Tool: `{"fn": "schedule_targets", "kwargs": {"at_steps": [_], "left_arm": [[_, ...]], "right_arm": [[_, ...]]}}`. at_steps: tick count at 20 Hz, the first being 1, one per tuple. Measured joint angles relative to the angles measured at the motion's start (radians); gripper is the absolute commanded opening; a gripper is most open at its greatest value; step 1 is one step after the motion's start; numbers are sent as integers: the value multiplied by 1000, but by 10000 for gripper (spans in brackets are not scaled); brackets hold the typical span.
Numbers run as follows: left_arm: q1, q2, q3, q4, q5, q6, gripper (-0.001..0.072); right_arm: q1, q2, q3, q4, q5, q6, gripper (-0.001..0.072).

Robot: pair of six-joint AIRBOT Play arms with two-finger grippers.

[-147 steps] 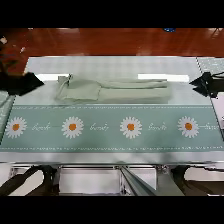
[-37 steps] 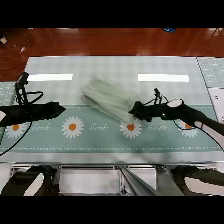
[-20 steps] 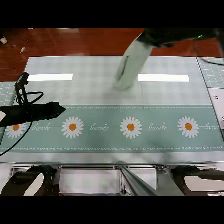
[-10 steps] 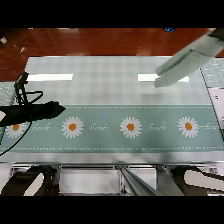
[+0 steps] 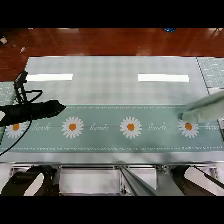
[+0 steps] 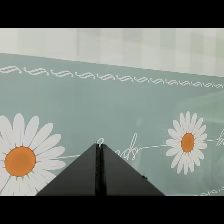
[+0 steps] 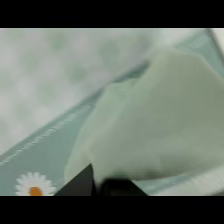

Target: Fold the shirts.

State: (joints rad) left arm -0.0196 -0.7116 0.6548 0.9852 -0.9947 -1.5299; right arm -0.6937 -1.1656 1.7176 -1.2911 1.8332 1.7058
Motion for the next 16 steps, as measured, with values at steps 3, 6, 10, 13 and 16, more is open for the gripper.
{"fn": "schedule_targets", "kwargs": {"at_steps": [3,6,10,13,16], "left_arm": [[0,0,0,-2,2,3,17],[0,0,0,-17,11,3,17],[-5,0,0,-37,18,4,17],[-7,-1,0,-44,21,17,17],[-7,-11,3,-46,68,24,17]], "right_arm": [[-137,121,-195,-150,12,-37,23],[-267,235,-395,-326,16,-56,23],[-345,345,-653,-504,12,-53,295],[-364,383,-796,-616,3,-15,416],[-372,394,-840,-665,-34,9,414]]}}
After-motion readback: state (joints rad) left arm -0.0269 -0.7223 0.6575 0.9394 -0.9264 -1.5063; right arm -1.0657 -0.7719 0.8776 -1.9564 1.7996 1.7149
